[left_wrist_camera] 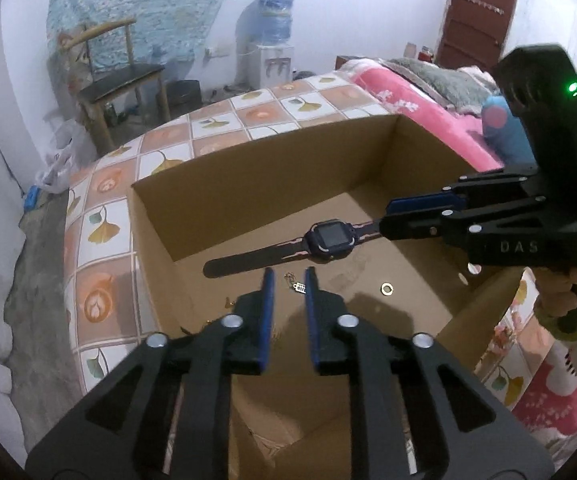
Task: Organize jewelry
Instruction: 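Move the open left tool to the silver spring charm beside the bracelets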
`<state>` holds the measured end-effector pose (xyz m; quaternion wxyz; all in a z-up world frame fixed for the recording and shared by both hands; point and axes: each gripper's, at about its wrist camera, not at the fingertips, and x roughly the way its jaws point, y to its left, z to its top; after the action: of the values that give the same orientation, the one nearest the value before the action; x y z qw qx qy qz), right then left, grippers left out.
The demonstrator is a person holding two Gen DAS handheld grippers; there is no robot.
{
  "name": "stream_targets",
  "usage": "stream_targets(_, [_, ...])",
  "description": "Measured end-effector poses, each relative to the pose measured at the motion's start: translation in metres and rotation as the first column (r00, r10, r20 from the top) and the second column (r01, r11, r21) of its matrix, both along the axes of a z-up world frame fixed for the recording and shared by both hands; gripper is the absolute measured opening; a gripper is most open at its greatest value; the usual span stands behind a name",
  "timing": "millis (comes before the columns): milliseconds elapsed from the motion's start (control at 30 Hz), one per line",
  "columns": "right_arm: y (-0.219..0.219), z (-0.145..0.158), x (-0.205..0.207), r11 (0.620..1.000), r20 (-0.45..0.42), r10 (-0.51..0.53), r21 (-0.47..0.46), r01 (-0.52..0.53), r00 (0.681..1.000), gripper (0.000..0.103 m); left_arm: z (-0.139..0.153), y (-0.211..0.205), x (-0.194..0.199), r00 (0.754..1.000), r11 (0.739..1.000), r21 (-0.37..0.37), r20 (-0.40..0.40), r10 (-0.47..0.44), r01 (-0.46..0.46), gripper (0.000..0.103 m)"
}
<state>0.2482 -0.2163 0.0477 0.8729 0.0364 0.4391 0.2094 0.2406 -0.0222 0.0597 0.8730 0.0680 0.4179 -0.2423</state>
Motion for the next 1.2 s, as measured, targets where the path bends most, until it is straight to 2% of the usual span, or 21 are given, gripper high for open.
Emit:
stream_targets(167, [-0.015, 0.009, -0.007, 0.998, 0.024, -0.04, 0.05, 0.039, 0.999, 0.025, 0.01, 0.009, -0.004, 0.999, 0.999, -0.018, 0.03, 0.031, -0.031, 0.022])
stream_targets(333, [-0.035, 0.027, -0.027, 0.993, 0.085, -0.094, 0.08, 0.088, 0.992, 0.034, 0.026, 0.016, -0.013, 0.995, 0.998, -0.044, 0.077, 0.058, -0.054, 0.031])
stream_targets(400, [-0.045, 0.036, -0.04, 0.989, 0.116, -0.122, 0.1, 0.11, 0.986, 0.034, 0.033, 0.017, -0.02, 0.993, 0.997, -0.055, 0.099, 0.061, -0.055, 0.034])
stream_targets(500, [-0.06, 0.048, -0.069, 0.981, 0.174, -0.165, 0.131, 0.143, 0.971, 0.035, 0.045, 0.017, -0.04, 0.989, 0.997, -0.073, 0.144, 0.044, -0.034, 0.042])
stream_targets(633, [-0.081, 0.052, -0.117, 0.968, 0.224, -0.223, 0.164, 0.188, 0.949, 0.036, 0.056, 0.011, -0.076, 0.98, 0.993, -0.11, 0.197, -0.024, 0.046, 0.055])
stream_targets(767, [-0.082, 0.027, -0.151, 0.969, 0.172, -0.223, 0.143, 0.2, 0.959, 0.036, 0.051, -0.005, -0.107, 0.976, 0.982, -0.123, 0.182, -0.117, 0.141, 0.059])
stream_targets(967, [-0.084, -0.022, -0.176, 0.967, 0.025, -0.237, 0.098, 0.233, 0.971, 0.036, 0.022, -0.051, -0.143, 0.955, 0.949, -0.118, 0.098, -0.281, 0.292, 0.059])
stream_targets(1100, [-0.091, -0.045, -0.182, 0.959, -0.04, -0.26, 0.102, 0.263, 0.965, 0.036, -0.001, -0.075, -0.152, 0.943, 0.939, -0.101, 0.086, -0.322, 0.329, 0.059])
stream_targets(1200, [-0.09, -0.058, -0.184, 0.958, -0.067, -0.265, 0.095, 0.27, 0.962, 0.036, -0.024, -0.092, -0.151, 0.941, 0.937, -0.084, 0.046, -0.336, 0.338, 0.059])
